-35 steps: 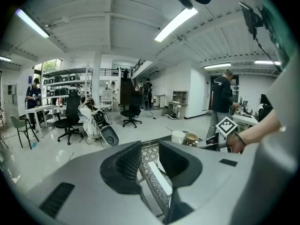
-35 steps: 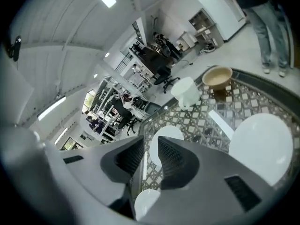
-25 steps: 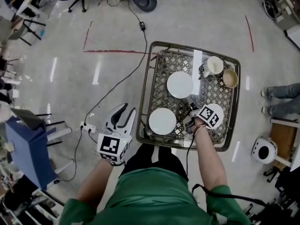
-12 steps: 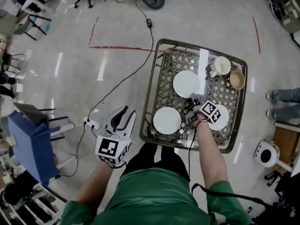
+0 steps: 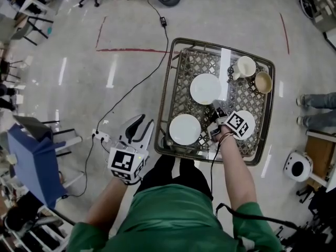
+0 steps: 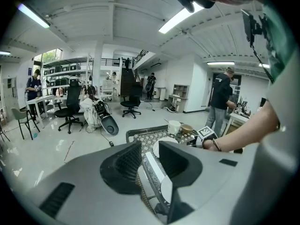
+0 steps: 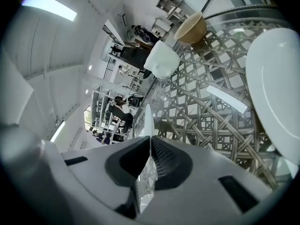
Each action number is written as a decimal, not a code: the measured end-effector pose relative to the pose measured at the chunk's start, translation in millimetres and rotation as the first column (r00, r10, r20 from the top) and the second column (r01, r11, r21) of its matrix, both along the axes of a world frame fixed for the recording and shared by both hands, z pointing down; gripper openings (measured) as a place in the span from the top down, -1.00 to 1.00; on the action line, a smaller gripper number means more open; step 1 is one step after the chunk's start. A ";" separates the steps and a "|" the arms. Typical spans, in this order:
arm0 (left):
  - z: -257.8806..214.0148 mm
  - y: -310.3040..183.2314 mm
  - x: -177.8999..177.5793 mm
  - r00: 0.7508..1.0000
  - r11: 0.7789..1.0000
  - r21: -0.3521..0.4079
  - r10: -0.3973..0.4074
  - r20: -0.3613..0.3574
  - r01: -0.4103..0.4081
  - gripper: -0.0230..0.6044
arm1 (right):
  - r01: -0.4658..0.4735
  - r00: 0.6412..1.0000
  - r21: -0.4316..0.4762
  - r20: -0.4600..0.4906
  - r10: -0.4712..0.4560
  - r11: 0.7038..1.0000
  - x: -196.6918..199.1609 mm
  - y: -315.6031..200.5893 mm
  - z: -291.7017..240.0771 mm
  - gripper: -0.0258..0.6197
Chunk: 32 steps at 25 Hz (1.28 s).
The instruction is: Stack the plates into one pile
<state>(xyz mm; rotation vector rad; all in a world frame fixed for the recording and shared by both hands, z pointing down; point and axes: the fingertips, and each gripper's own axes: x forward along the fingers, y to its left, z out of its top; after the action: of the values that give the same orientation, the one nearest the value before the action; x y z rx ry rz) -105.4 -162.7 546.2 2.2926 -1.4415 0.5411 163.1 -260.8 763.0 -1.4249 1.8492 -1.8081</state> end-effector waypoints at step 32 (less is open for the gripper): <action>9.1 65.3 29.0 0.998 0.998 -0.034 0.053 -0.033 -0.054 0.53 | 0.239 0.970 -0.087 0.069 -0.233 0.967 -48.5 175.0 -2.3 0.82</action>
<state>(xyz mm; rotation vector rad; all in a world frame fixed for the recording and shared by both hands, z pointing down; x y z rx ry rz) -76.4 -97.5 555.3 2.3078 -1.3487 0.5388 114.7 -85.8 760.7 -1.2089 2.0013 -2.0494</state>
